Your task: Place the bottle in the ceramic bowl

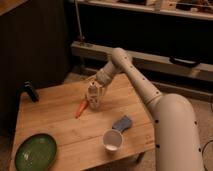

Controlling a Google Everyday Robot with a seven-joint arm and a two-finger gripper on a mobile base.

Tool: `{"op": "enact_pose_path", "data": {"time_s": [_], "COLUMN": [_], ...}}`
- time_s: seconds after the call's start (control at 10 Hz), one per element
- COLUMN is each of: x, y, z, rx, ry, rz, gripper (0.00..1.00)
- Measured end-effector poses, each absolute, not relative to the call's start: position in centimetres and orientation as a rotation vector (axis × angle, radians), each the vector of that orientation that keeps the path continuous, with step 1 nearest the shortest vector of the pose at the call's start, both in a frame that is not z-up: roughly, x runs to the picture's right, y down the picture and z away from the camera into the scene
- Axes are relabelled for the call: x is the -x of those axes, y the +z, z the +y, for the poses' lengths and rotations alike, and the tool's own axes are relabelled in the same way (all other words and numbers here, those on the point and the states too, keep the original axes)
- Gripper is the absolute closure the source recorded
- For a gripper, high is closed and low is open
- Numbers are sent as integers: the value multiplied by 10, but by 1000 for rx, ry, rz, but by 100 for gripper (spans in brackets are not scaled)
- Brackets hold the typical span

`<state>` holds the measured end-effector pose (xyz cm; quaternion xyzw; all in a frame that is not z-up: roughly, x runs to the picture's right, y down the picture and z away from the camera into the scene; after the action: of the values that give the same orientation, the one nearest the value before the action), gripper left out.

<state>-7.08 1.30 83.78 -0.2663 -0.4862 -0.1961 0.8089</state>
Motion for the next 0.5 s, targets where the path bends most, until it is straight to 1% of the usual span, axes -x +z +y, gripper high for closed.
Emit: {"op": "enact_pose_path", "data": {"time_s": [0.3, 0.4, 0.5], "x": [70, 70, 68], "y": [847, 849, 851], "z": [20, 22, 23], "rx": [558, 556, 557], "ry": [-385, -375, -364], "rz": [-1094, -1105, -1120], "gripper": [59, 67, 79]}}
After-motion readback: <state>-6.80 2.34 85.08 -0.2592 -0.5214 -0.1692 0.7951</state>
